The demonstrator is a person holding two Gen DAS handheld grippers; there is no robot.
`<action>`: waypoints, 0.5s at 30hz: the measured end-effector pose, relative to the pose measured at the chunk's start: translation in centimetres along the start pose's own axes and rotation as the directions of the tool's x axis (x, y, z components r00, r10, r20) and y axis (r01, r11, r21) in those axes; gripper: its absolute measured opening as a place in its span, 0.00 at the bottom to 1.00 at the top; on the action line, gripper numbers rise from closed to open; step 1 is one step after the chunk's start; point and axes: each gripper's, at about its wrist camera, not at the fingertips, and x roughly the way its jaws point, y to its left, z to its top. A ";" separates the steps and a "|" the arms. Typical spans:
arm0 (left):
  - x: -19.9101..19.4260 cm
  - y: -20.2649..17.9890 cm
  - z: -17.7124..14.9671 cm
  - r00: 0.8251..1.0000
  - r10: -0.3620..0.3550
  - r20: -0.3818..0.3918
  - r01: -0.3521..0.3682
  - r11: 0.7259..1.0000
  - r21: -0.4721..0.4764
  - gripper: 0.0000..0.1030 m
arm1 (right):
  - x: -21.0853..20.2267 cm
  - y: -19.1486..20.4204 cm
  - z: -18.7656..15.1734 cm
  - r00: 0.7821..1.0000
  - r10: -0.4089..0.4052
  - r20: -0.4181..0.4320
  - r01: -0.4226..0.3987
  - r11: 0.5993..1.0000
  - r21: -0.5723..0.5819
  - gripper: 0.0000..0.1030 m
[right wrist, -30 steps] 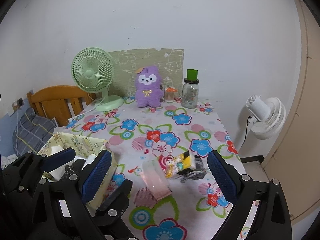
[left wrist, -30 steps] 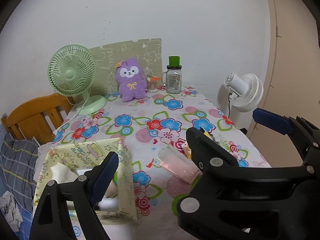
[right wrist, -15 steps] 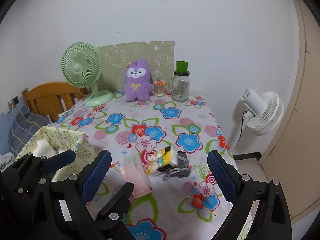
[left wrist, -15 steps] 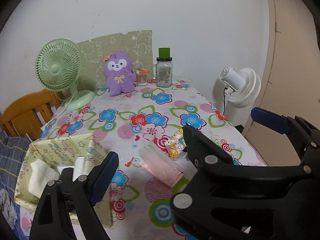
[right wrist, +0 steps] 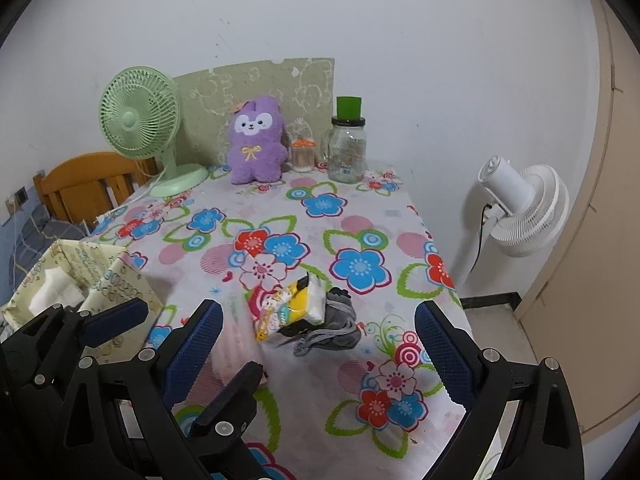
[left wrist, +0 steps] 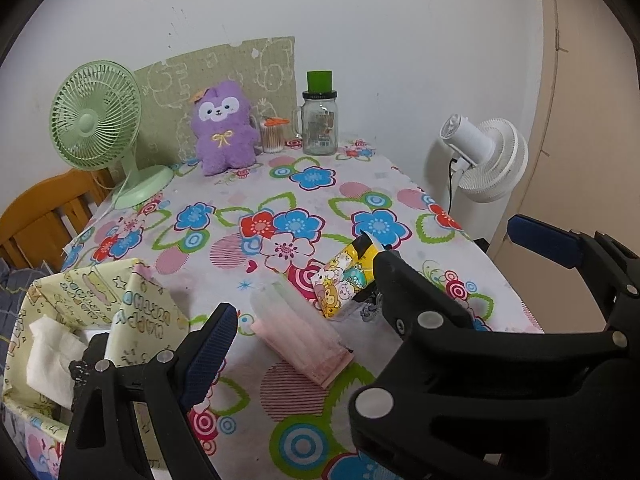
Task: Organize soft objects
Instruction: 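Withdraw both tools from the box toward the clear pack and yellow bag, then grasp the clear straw pack with the left tool while the right tool grasps the yellow cartoon bag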
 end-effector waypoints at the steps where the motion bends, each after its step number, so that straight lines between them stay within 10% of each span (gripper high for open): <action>1: 0.2 0.0 0.0 1.000 0.001 -0.002 -0.001 1.000 -0.001 0.87 | 0.2 -0.1 0.0 1.000 0.002 -0.003 -0.002 1.000 0.002 0.95; 15: 4.0 0.4 0.1 0.997 0.021 -0.073 -0.023 0.999 -0.033 0.82 | 3.6 -0.9 -0.3 0.999 0.006 -0.035 -0.006 1.000 0.004 0.96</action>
